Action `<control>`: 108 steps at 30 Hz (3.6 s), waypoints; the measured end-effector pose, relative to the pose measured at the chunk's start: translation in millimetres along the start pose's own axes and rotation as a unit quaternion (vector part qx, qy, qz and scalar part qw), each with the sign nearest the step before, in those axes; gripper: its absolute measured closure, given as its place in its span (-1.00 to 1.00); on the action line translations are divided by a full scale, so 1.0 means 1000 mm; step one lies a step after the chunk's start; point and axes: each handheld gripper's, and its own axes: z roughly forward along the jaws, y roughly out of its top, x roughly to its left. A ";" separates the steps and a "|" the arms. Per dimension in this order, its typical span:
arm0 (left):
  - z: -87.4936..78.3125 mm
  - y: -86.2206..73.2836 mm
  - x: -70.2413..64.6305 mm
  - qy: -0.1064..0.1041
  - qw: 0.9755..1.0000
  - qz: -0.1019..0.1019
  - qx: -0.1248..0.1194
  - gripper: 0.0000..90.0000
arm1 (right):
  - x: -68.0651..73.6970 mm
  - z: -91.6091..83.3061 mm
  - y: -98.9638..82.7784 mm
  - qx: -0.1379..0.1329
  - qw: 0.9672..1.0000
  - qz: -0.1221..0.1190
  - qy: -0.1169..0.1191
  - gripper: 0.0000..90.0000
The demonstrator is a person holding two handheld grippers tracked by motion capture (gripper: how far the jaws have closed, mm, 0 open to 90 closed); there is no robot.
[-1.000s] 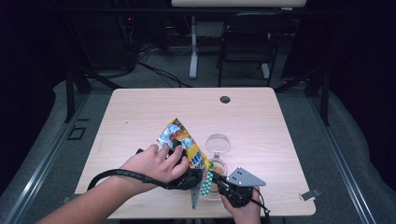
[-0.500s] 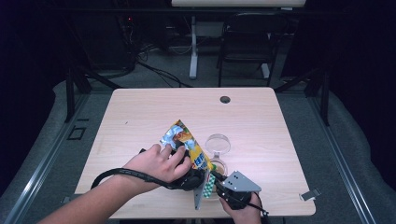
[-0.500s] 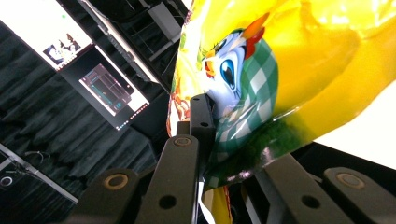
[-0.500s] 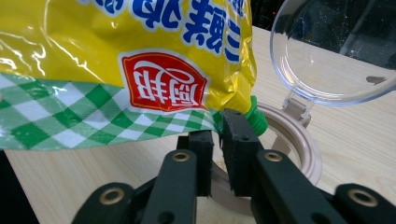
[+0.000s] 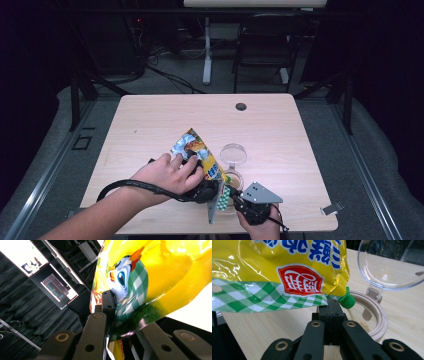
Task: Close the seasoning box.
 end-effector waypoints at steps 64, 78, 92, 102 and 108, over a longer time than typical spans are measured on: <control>0.004 0.004 0.007 0.002 1.000 0.010 0.000 0.91 | -0.003 -0.003 -0.004 -0.001 0.999 0.042 0.018 1.00; 0.004 0.004 0.007 0.000 1.000 0.011 0.000 0.91 | -0.003 -0.003 -0.004 -0.004 0.999 0.041 0.017 1.00; 0.004 0.004 0.007 0.003 1.000 0.015 0.001 0.91 | -0.003 -0.003 -0.004 -0.003 0.999 0.041 0.019 1.00; 0.004 0.003 0.008 -0.003 1.000 0.014 -0.001 0.91 | -0.002 -0.003 -0.004 -0.002 0.999 0.039 0.020 1.00; 0.004 0.004 0.008 -0.003 1.000 0.013 -0.001 0.91 | -0.002 -0.004 -0.004 -0.005 0.999 0.040 0.020 1.00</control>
